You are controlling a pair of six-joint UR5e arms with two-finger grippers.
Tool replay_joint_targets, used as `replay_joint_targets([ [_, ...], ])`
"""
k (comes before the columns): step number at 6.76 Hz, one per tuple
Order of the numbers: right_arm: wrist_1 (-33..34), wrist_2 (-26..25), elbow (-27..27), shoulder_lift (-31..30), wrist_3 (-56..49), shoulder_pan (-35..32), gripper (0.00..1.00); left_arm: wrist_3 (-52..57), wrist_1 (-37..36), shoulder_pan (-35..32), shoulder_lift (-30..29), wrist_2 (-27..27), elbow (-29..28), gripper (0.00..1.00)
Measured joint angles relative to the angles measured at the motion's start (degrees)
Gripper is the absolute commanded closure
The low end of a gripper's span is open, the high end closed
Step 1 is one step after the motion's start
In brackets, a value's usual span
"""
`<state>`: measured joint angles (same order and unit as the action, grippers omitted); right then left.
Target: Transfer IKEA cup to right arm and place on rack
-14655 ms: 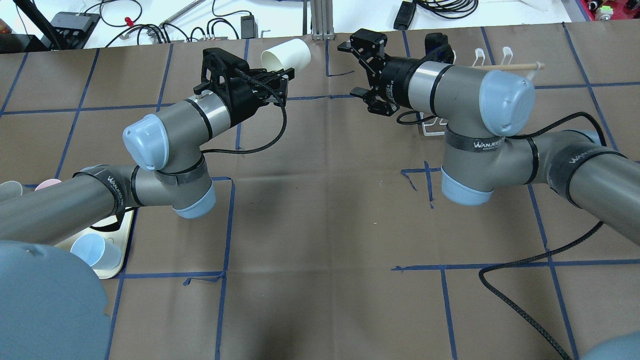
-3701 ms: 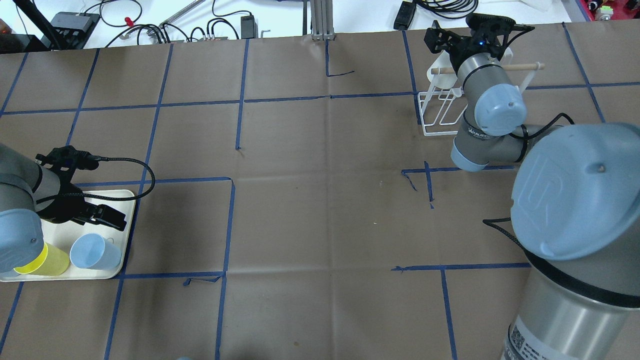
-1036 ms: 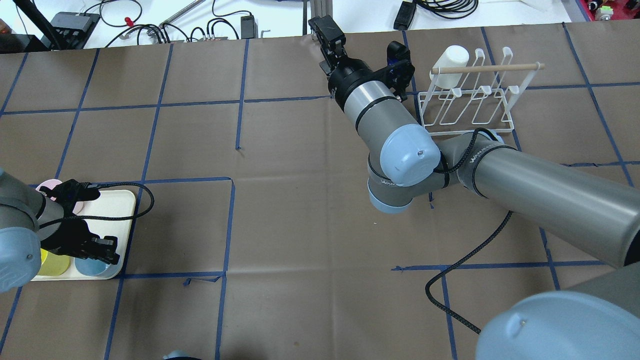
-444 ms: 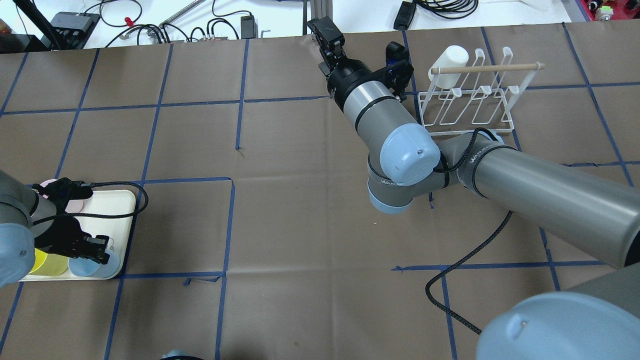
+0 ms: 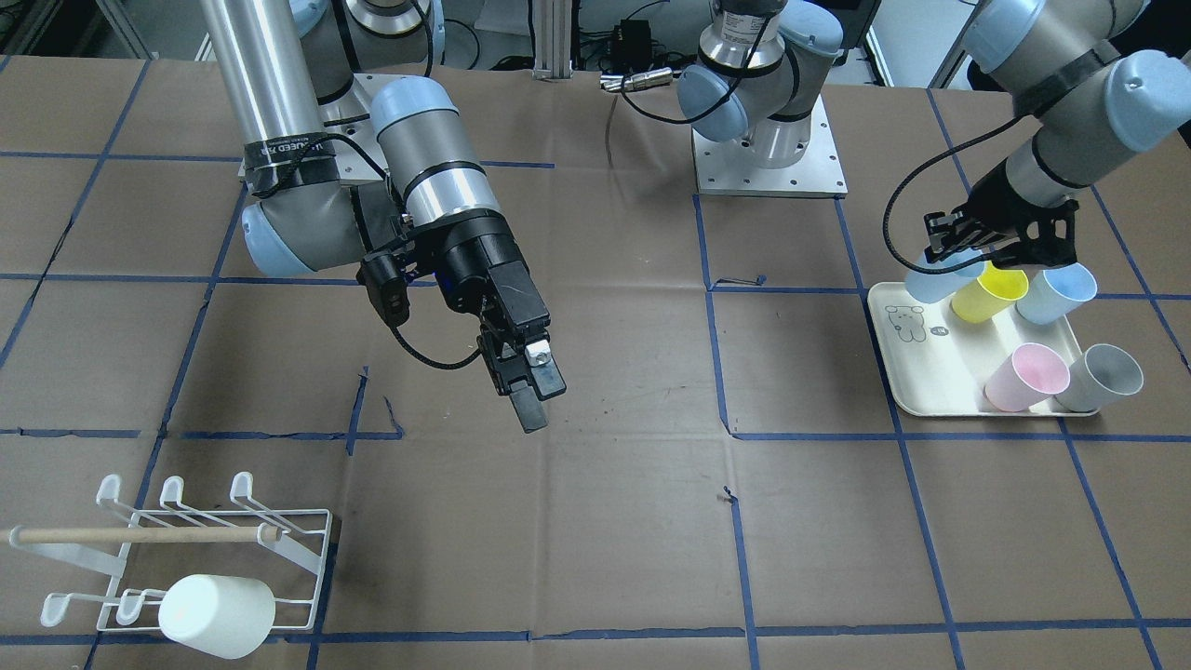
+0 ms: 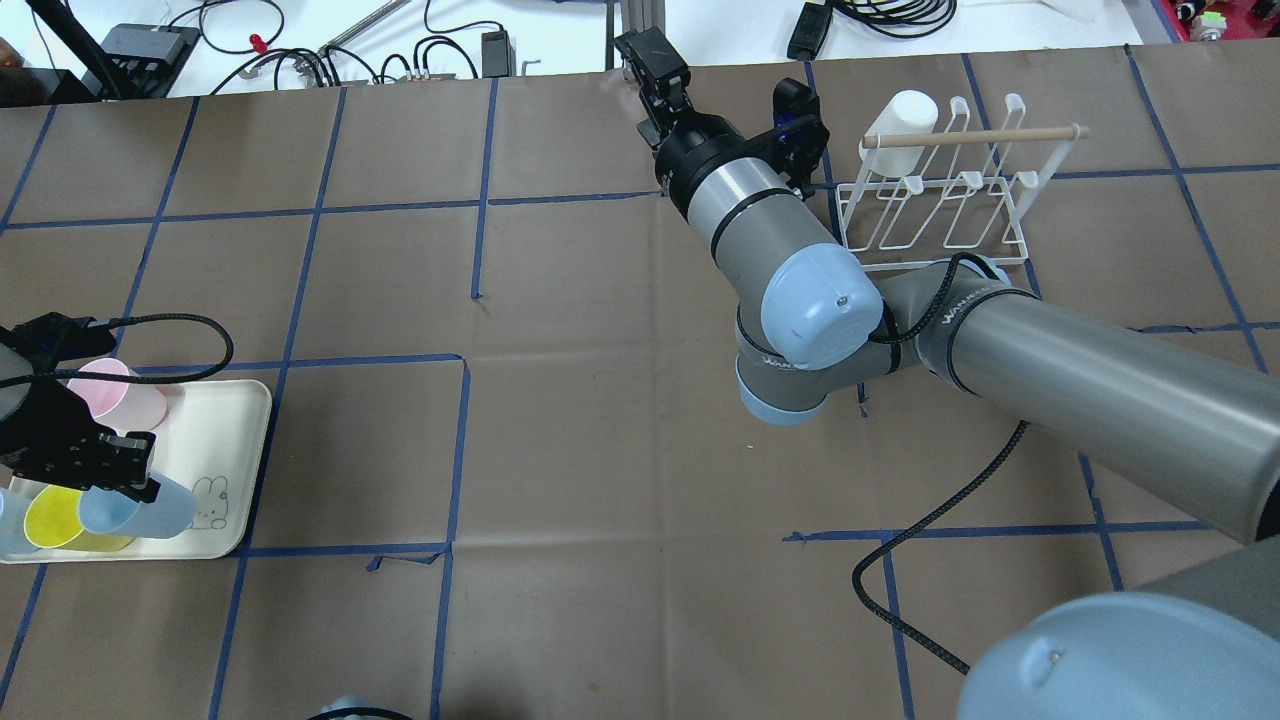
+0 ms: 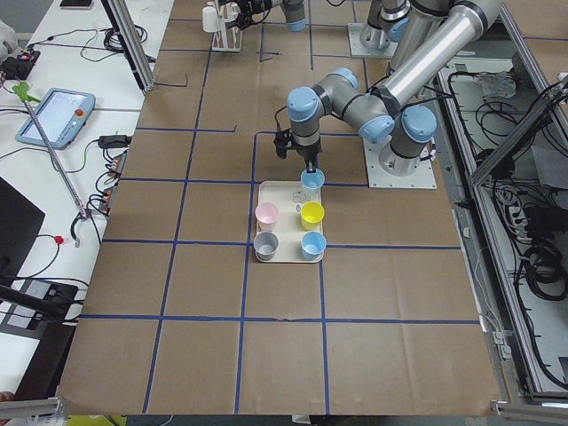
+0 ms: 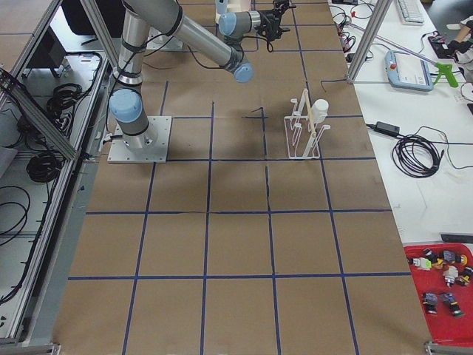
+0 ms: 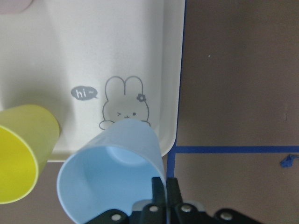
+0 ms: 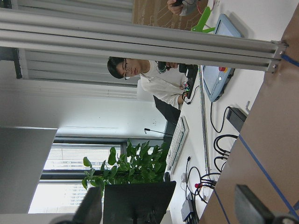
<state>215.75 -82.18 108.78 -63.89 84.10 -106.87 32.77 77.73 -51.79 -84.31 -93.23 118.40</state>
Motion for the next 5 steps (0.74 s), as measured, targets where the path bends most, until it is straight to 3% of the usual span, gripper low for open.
replay_joint_targets([
  [2,-0.1,-0.1,0.0,0.4,0.0,0.0,0.00,-4.7,7.9,-3.7,-2.0,0.5,-11.8,1.00],
  [5,0.0,0.2,-0.1,1.2,0.1,0.0,0.00,-6.6,7.4,-10.4,-8.2,6.3,-24.3,1.00],
])
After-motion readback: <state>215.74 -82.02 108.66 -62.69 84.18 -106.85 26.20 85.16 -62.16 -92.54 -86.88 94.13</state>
